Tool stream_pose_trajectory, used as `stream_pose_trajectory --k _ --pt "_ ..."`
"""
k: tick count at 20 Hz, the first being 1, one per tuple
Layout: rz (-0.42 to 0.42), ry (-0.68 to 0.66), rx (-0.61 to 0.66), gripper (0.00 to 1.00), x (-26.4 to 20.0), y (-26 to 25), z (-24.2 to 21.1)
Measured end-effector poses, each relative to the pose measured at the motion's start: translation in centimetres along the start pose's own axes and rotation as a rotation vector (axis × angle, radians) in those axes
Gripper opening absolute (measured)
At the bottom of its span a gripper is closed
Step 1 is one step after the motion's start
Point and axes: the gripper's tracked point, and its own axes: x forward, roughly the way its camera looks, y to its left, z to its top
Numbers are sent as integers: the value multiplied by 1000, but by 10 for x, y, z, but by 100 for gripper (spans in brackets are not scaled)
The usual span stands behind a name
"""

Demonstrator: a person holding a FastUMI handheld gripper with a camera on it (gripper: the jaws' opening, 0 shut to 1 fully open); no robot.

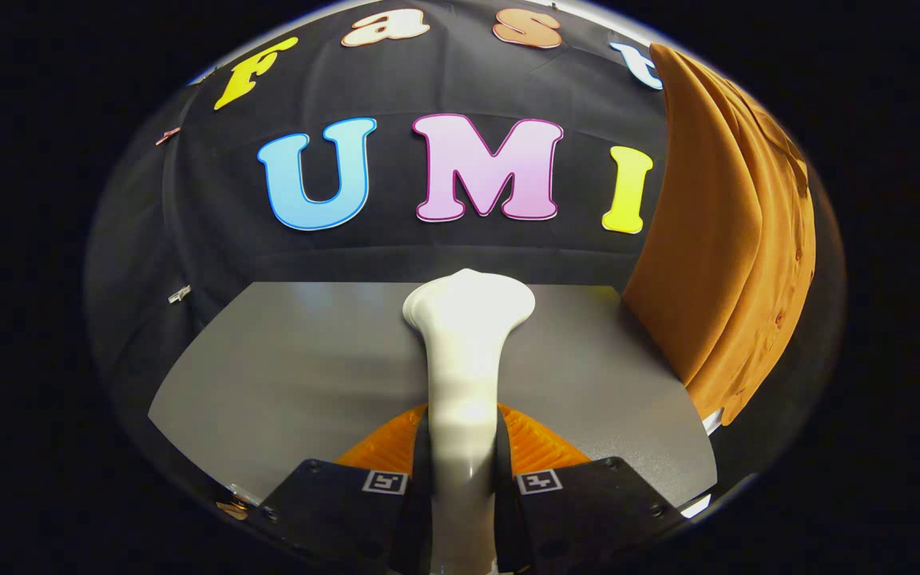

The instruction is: Iron the clothes twice with a garment steamer, once on the left side and once on the right side.

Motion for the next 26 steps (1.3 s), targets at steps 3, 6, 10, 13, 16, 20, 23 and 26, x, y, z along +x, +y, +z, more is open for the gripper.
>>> stream_pose_trajectory --k 3,6,10,13,16,20,23,26 --pt "-4 -38 13 34 -12 0 11" --pt "-6 -85 3 34 -30 -1 18" --pt "-18 -136 19 34 -56 -3 23" --pt "-22 -154 24 34 -78 -1 16" --pt "-31 -180 41 34 -106 1 8" --pt "-57 -219 52 34 -145 2 -3" --pt "-103 -249 69 34 -175 -15 -12" --pt "-165 -275 87 34 -198 -42 -17"
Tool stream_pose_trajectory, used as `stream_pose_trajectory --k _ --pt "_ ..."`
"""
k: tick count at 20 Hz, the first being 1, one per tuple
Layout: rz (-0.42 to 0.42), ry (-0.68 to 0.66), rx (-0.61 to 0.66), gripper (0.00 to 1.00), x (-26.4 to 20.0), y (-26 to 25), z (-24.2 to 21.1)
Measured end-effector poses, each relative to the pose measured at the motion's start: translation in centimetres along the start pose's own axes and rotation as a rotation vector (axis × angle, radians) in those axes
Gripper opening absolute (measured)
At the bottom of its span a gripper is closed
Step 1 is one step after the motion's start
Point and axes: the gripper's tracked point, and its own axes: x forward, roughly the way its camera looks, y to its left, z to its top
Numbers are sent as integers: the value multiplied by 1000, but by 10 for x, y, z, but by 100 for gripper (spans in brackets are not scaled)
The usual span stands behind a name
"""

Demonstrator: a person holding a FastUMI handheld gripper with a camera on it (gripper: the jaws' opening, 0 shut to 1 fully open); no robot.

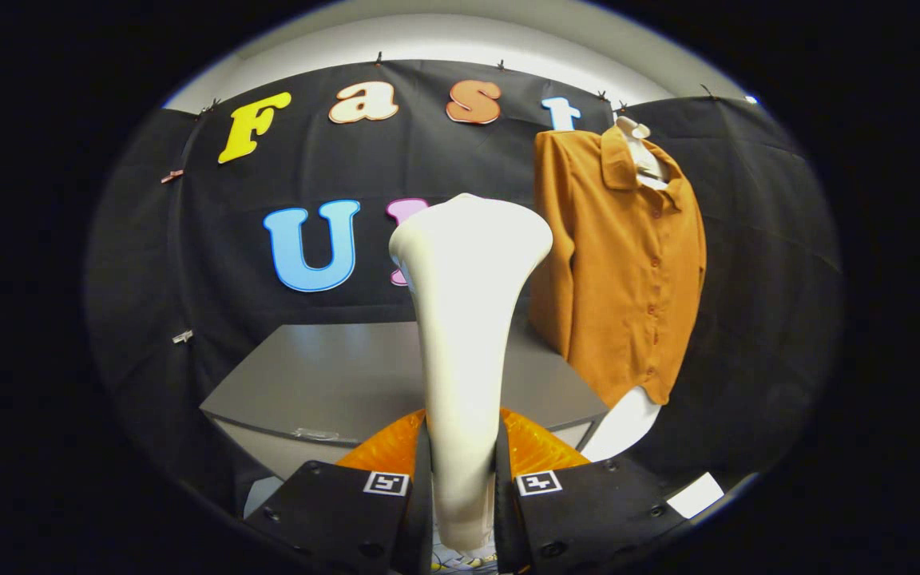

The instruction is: Iron the clothes twice with a garment steamer, once on the left side and once on the right side.

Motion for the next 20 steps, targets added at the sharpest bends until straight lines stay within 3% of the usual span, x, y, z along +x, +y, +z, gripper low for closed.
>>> stream_pose_trajectory --k 4,10,20 --pt "-58 -29 30 34 -12 -46 11" --pt "-135 -48 33 34 9 -125 24" --pt "-86 -100 55 34 78 -208 69"
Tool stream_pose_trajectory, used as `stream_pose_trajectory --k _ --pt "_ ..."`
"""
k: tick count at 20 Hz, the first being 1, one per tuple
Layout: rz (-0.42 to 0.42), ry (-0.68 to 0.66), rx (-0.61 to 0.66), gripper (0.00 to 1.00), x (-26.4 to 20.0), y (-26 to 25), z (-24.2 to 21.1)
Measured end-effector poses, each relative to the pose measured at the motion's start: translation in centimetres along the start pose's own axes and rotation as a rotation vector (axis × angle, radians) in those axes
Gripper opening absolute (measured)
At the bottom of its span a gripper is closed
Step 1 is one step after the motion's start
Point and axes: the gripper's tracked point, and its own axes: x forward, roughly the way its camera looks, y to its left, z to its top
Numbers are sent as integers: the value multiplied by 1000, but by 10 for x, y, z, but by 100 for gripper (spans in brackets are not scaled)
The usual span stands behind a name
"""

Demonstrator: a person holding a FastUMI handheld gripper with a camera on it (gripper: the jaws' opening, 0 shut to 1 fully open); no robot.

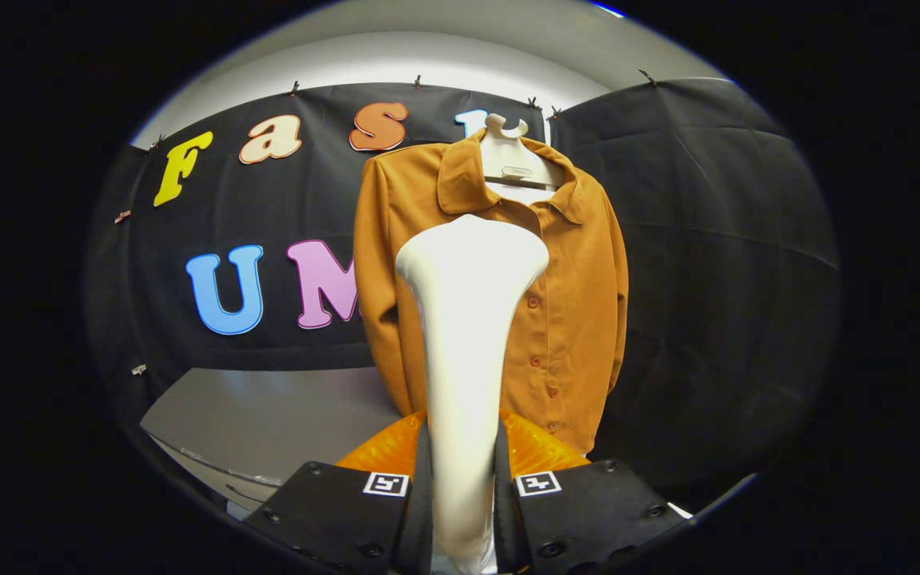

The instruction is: Iron the clothes twice with a garment steamer, once on the left side and once on the right side.

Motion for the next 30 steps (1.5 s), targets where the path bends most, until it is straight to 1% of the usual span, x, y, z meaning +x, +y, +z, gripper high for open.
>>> stream_pose_trajectory --k 2,6,8,10,13,20,25,30 --pt "35 -14 -1 34 15 -2 7" --pt "76 -24 2 34 48 -13 20" --pt "104 -10 7 34 65 -10 19" --pt "111 8 -3 34 81 -12 13" --pt "126 33 -5 34 90 -16 4" --pt "158 140 -25 34 99 -24 -46" --pt "136 248 -8 34 104 -35 -96" --pt "141 341 -6 34 101 -43 -142"
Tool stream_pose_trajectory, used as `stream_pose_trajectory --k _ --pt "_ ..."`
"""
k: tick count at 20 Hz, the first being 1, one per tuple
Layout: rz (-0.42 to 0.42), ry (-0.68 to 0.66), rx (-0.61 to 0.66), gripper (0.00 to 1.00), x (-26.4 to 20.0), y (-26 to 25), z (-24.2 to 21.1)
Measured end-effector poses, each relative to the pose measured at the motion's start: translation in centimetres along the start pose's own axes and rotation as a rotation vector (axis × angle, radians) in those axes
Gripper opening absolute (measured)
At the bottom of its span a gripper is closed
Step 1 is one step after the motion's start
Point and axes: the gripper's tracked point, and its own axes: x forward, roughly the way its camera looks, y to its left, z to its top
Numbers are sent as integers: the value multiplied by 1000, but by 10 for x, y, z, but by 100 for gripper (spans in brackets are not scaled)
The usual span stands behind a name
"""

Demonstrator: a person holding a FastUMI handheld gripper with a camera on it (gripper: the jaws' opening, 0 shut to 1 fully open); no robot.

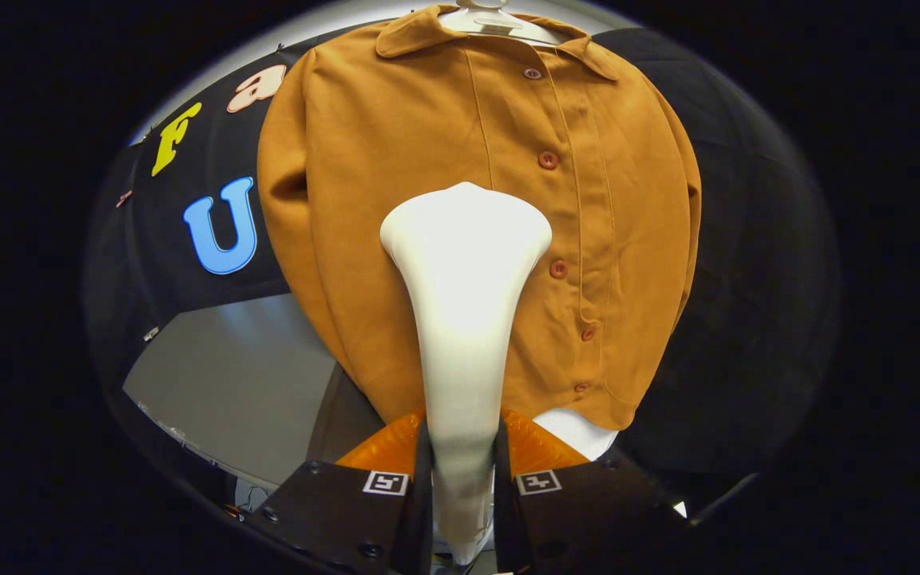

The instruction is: Iron the clothes twice with a garment steamer, once on the left side and once on the right side.

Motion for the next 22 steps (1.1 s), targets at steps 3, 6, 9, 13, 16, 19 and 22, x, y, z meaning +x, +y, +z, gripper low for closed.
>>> stream_pose_trajectory --k 3,6,9,13,16,19,22 --pt "-4 74 8 34 6 -4 -30" --pt "-5 130 28 34 12 -9 -57" --pt "-7 185 43 34 13 -10 -77" --pt "-25 205 38 34 -5 -8 -89" --pt "-42 174 38 34 -26 -12 -83" --pt "-59 79 61 34 -46 -22 -44" --pt "-91 -47 78 34 -64 -43 7"
